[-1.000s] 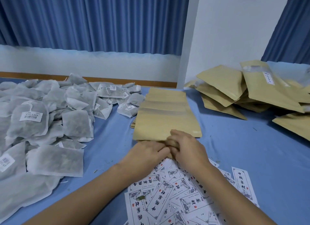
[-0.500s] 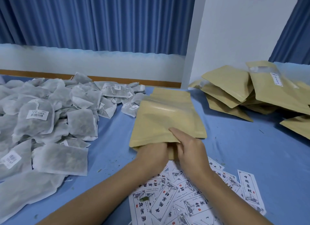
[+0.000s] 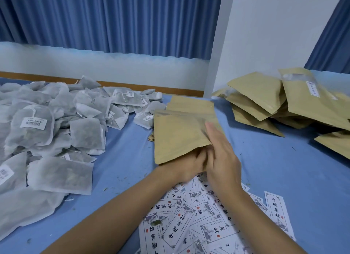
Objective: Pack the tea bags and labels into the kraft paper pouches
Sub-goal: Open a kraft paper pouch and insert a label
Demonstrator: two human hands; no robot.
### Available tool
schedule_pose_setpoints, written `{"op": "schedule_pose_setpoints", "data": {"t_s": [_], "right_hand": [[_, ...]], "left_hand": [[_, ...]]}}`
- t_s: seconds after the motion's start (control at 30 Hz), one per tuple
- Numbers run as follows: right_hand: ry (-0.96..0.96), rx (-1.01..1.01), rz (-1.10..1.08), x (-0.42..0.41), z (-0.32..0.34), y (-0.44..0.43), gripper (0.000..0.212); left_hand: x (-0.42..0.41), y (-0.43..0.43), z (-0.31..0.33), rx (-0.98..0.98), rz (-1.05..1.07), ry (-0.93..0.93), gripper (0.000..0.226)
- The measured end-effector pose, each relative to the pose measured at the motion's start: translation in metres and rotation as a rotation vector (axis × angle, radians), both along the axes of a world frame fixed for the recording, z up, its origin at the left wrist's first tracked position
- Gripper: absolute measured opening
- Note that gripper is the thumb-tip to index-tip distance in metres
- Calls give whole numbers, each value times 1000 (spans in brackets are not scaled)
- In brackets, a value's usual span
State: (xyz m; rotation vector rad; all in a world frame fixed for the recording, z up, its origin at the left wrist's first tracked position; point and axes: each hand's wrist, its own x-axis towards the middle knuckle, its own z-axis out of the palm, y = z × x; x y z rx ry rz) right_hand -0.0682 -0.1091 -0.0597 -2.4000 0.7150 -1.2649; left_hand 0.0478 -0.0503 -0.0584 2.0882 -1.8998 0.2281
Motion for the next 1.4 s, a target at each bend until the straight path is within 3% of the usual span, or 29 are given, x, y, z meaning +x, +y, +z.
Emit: {"op": "schedule_pose_setpoints", "data": {"t_s": [0.1,0.2,0.33,0.4,0.53,0.8,0.93,1.0,1.2,1.4], "right_hand": [[22,88,-8,5,-8,-9,65],[3,122,34,5,-11,-4,67],[-2,136,-36,4,-10,-11,60],[14,136,-46,4,-10,-11,55],[41,134,-32,4,-7,-7,52],[71,174,-12,4,-9,-4,50],[125,141,-15,3,-9,-2,50],[128,132,-18,3,-8,-2,50],[141,87,-30,2,-8,0,51],[141,82,-31,2,-8,0,51]], "left_hand": [[-10,20,-8,-54,25,152,37],[-13,40,-6,-193,-97,208,17],[-14,69,-13,-331,-224,168,15],[-17,76,-18,-261,-174,241,22],[-13,73,-22,10,-68,230,63],[-16,72,-17,38,88,271,47],[-27,78,-14,107,236,256,72],[-30,78,-12,146,274,295,66],[-23,73,0,154,310,532,48],[-7,77,3,-93,215,1016,34]]}}
